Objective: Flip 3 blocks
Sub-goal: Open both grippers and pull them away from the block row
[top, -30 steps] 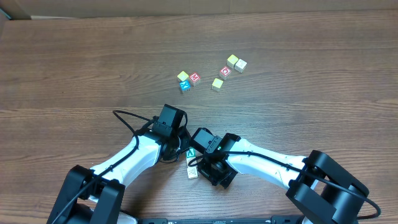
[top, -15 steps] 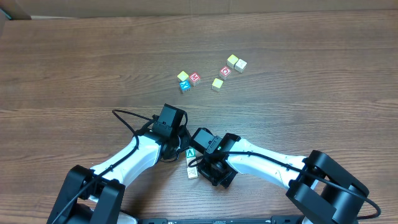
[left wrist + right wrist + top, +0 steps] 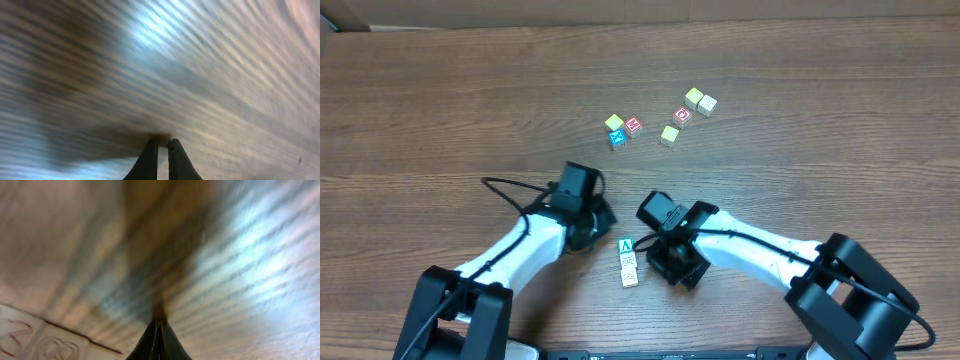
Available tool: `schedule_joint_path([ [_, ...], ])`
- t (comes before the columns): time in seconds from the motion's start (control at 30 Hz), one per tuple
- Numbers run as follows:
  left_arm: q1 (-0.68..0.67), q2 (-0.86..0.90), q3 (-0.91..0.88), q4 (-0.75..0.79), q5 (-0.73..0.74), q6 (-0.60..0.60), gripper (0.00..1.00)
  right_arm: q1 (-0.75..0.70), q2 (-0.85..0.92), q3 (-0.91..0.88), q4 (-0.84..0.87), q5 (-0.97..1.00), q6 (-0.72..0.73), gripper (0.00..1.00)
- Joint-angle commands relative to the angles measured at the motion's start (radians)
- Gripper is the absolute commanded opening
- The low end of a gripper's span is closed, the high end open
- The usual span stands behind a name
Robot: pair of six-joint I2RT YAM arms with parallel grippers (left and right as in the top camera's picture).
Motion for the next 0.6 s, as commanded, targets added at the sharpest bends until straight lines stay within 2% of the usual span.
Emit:
schedule_joint_path([
  [0.0,0.08,0.022,-0.019,-0.011,-0.012,0.056,0.04,-0.05,0.015,-0.018,0.002,0.091,-0.065,0.04],
  [0.27,0.259,0.022,-0.018,-0.02,0.085,0.098,0.04,-0.171,0.015,-0.018,0.017,0.114,-0.212,0.04],
  [0.4,0.364,0.018,-0.004,-0.026,0.171,0.164,0.04,-0.251,0.013,-0.016,0.035,0.124,-0.283,0.04],
  [0.57,0.511,-0.025,0.108,-0.172,0.223,0.272,0.04,-0.394,-0.024,0.004,0.031,0.123,-0.43,0.04],
])
